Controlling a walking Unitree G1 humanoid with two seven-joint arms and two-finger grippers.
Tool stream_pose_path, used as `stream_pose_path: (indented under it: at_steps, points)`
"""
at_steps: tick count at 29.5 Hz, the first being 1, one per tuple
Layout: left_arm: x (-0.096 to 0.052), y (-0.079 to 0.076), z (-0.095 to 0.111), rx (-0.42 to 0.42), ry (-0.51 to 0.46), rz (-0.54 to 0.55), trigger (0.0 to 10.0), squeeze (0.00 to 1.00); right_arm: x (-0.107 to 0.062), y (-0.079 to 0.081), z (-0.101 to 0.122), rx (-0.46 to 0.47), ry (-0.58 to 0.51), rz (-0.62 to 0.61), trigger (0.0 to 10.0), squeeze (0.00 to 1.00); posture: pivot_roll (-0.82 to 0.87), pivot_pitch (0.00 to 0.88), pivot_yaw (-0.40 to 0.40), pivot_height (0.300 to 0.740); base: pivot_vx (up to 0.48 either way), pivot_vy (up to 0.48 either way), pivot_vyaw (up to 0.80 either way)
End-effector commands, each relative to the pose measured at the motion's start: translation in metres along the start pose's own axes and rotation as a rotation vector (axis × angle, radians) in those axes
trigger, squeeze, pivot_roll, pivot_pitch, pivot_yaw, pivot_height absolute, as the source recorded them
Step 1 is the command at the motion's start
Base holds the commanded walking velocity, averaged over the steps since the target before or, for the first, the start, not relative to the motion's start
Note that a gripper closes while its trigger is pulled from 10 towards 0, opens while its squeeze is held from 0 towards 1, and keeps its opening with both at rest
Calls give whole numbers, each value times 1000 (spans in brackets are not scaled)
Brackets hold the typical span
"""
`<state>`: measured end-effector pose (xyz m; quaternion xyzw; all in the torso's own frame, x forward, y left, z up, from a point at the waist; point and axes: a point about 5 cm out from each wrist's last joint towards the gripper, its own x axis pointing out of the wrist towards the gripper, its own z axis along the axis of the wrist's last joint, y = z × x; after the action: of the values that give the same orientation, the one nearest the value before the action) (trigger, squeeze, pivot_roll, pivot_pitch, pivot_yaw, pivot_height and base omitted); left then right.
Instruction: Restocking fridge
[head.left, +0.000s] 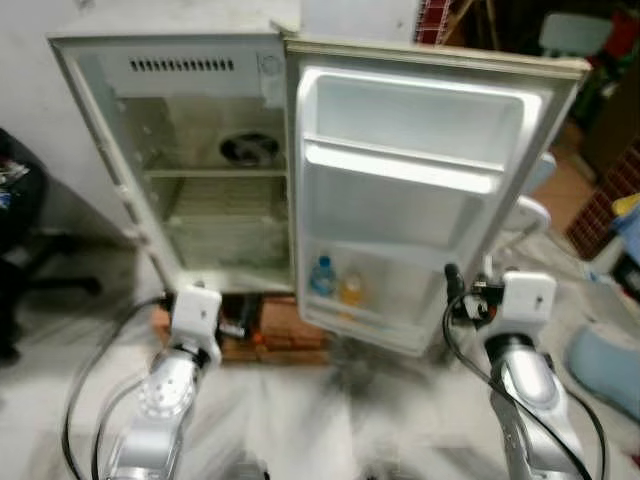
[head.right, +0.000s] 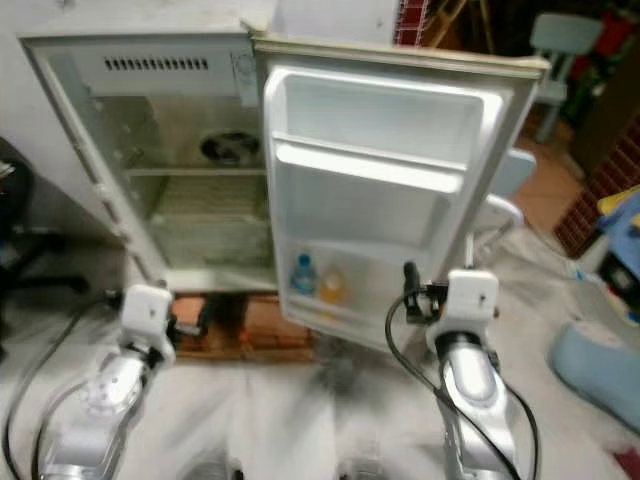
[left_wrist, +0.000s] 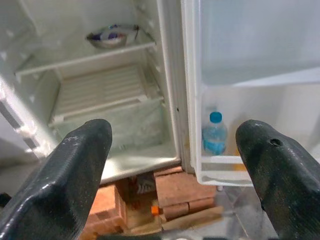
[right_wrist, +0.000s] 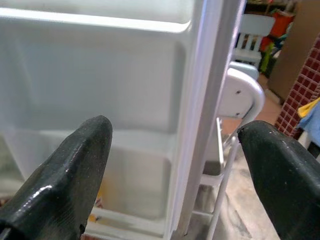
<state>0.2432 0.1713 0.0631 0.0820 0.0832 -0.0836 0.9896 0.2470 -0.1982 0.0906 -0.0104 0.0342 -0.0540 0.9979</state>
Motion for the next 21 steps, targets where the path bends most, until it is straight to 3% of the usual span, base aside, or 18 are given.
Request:
stream_pose_path:
  at_steps: [1, 5, 14, 21]
  points:
    - [2, 1, 4, 8, -20, 2, 10000, 0, 6, 3, 8, 3, -36, 11, 10000, 0, 52, 0, -4, 740, 334, 0, 0]
    - [-1, 6, 9, 34, -51, 14, 10000, 0, 11, 17, 11, 25, -48, 55, 10000, 0, 68, 0, -6, 740, 421, 0, 0]
    - [2, 6, 9, 32, -56, 13, 10000, 0, 15, 22, 15, 14, -72, 69, 10000, 0, 62, 0, -7, 740, 433, 0, 0]
    - [1, 2, 7, 41, -56, 2, 10000, 0, 15, 21, 16, -8, -87, 78, 10000, 0, 55, 0, -9, 740, 344, -328, 732]
